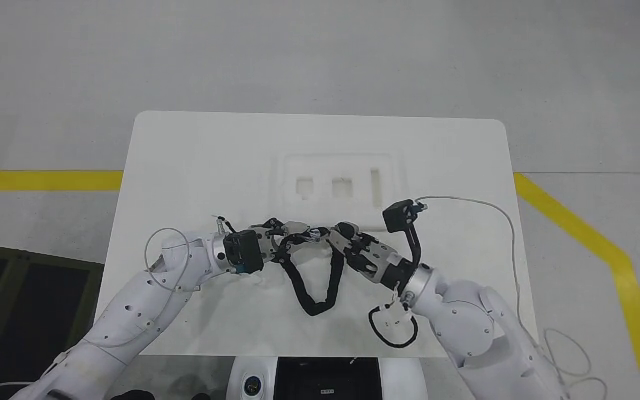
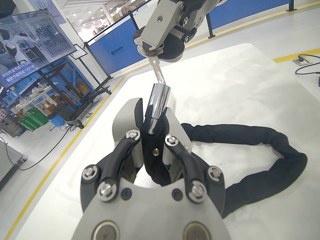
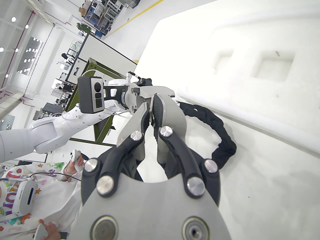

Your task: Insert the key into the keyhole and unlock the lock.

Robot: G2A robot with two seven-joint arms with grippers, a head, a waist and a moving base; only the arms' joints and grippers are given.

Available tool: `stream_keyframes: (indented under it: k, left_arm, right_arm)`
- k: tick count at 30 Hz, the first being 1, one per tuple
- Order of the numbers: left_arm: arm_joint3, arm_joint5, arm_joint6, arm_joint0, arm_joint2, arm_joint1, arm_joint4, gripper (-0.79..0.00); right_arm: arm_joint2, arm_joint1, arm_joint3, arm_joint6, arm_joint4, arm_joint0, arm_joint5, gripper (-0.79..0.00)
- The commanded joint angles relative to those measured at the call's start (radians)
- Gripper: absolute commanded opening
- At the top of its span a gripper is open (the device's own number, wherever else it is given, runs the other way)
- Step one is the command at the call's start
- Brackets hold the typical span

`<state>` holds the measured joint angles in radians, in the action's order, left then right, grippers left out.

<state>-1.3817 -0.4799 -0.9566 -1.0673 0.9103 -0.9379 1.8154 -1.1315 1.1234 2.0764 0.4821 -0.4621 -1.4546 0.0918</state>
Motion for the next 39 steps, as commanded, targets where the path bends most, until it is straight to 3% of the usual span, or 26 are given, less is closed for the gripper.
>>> stream_keyframes:
  k: [1,39]
  left_arm:
    - [0.0,0.0,0.0,0.0,0.0,0.0,0.0,-0.785]
    - [0.0,0.0,0.0,0.0,0.0,0.0,0.0,-0.785]
  right_arm:
    - [-0.001,0.0,0.003,0.001,-0.002,-0.006,0.005,-0.785]
    - [0.052,0.006,0.006,0.029,-0.063,-0.021,-0.01,-0.785]
